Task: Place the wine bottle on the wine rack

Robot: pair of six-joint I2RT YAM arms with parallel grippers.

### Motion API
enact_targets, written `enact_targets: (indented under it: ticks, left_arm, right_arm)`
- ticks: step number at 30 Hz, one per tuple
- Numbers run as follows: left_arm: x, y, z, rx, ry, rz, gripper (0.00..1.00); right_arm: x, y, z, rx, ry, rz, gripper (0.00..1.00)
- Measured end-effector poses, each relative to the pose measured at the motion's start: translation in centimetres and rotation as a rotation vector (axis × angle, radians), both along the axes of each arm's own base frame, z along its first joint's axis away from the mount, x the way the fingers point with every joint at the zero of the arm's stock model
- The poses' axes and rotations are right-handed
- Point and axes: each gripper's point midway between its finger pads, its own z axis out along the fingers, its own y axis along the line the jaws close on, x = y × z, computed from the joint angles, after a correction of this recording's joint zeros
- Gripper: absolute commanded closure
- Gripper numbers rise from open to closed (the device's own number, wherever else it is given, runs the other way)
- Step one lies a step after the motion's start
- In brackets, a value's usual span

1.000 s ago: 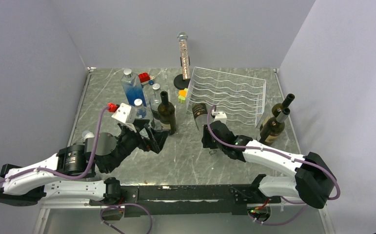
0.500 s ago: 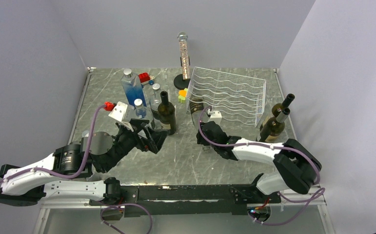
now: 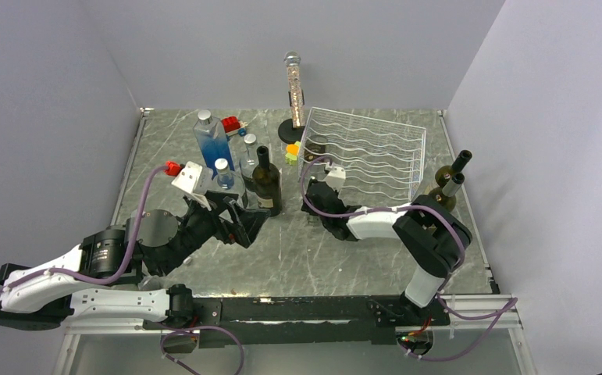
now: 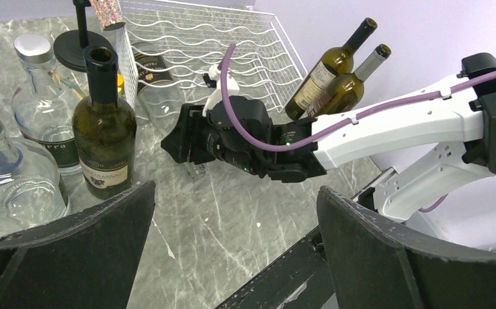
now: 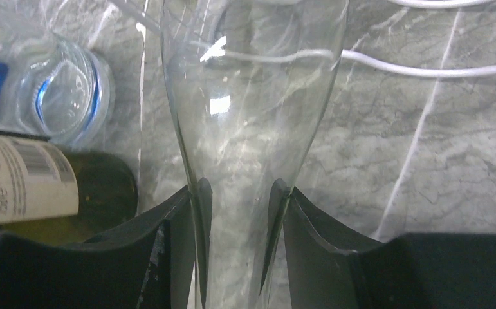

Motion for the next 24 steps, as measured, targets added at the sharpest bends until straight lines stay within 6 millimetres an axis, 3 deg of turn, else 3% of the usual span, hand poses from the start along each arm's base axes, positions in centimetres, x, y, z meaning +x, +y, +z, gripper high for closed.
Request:
enact_targets:
  ticks: [16,21,24]
  left_arm:
    - [-0.3,0.6,0.2,0.025,0.027,-0.004,0.01]
    - [-0.4,0.9,1.1,0.009,0.024,-0.007,0.01]
    - [-0.4,0.9,1.6,0.0,0.023,-0.007,0.01]
  right_arm:
    - [5.3,0.5,0.2,0.085,0.011,-0.049,1.0]
    - [6.5,1.0,0.3,0.097,0.011,-0.067,1.0]
    - [7.0,1.4,0.1,0.099,0.02,-0.075,0.87]
